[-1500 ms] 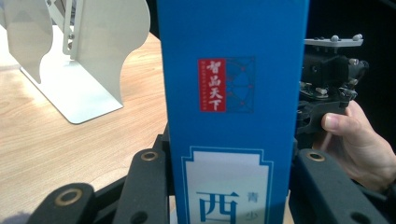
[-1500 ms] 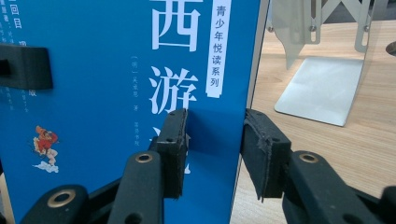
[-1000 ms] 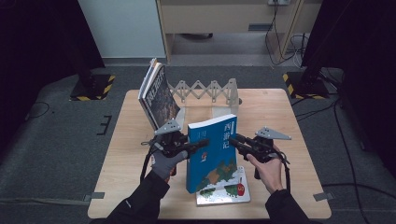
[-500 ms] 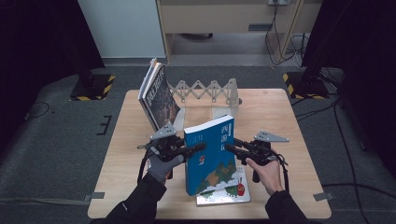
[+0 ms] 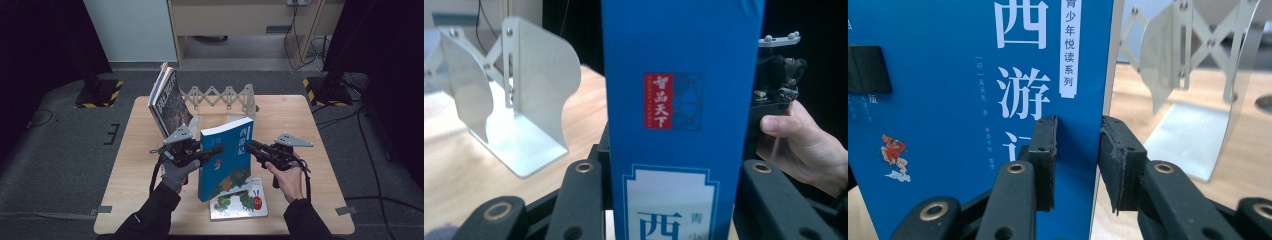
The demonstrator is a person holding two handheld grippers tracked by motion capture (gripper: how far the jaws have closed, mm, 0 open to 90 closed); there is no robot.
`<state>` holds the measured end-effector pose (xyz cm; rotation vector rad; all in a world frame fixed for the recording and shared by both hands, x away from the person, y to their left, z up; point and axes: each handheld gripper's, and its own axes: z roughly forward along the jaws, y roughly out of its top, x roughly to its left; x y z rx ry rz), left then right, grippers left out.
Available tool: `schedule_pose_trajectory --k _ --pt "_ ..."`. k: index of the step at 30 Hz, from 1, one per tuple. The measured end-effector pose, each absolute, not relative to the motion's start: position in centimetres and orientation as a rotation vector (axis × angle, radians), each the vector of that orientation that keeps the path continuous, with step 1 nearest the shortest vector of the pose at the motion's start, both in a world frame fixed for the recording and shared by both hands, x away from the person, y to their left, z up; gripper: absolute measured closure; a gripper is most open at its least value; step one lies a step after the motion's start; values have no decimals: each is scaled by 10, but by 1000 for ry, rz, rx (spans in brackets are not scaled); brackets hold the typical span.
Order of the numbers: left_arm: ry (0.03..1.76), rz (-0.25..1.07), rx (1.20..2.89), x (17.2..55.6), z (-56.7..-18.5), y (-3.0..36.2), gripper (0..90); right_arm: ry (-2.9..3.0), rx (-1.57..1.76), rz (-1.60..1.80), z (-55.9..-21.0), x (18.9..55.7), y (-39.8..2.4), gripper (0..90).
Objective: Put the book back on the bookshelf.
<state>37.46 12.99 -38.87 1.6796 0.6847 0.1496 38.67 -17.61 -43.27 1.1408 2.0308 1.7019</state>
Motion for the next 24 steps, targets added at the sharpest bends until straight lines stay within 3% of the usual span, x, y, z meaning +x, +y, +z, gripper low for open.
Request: schedule_pose_trajectory --k 8,16,24 --pt "678 179 1700 358 -397 145 594 2030 1051 1713 -435 376 -169 729" --pt "640 213 1695 346 -399 148 593 2079 1048 1785 -443 373 -174 585" --pt "644 221 1688 345 -400 146 582 2127 987 1770 -449 372 -173 634"
